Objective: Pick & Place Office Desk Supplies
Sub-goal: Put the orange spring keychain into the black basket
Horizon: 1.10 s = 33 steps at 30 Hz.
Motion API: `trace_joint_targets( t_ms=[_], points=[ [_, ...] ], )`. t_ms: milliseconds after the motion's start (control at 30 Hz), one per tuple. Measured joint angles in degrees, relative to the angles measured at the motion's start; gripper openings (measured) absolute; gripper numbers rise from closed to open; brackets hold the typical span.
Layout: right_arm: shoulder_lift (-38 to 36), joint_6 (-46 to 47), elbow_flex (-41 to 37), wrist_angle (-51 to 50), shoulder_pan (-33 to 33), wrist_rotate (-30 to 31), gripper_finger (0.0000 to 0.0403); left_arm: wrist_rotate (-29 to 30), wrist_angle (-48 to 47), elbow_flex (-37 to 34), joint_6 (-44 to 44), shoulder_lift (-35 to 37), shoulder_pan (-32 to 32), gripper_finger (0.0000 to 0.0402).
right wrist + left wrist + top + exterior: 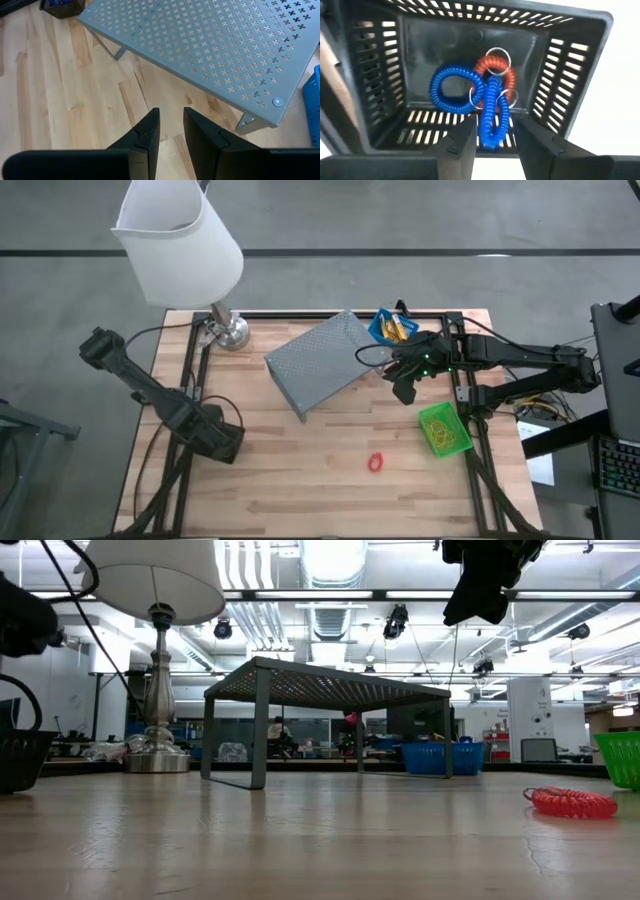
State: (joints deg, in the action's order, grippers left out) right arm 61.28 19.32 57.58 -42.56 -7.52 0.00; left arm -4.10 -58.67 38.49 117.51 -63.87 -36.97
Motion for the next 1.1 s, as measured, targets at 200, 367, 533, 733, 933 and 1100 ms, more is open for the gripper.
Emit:
trace_joint_targets(
  t_ms=[200, 367, 533, 733, 933, 1100],
  points=[
    [0.0, 0.0, 0.0, 0.0, 0.0, 0.0, 0.0084, 0.8, -4.2, 3.4, 1.0, 0.0, 0.0, 0.0134],
    [0.0, 0.0, 0.0, 0.0, 0.0, 0.0, 0.0084, 4.9, -5.6, 5.6, 0.6, 0.0, 0.0, 0.0134],
    [0.0, 0.0, 0.0, 0.0, 0.0, 0.0, 0.0084, 16.2, -10.2, 9.5, -2.7, -0.8, 0.0, 0.0134],
    [0.0, 0.0, 0.0, 0.0, 0.0, 0.0, 0.0084, 29.9, -10.5, 12.8, -10.5, -3.4, 0.0, 0.0134],
    [0.0, 0.0, 0.0, 0.0, 0.0, 0.0, 0.0084, 45.7, -6.4, 15.5, -21.6, -7.0, 0.0, 0.0134],
    [0.0, 0.0, 0.0, 0.0, 0.0, 0.0, 0.0084, 53.9, 3.1, 15.7, -36.1, -7.4, 0.0, 0.0134]
  ],
)
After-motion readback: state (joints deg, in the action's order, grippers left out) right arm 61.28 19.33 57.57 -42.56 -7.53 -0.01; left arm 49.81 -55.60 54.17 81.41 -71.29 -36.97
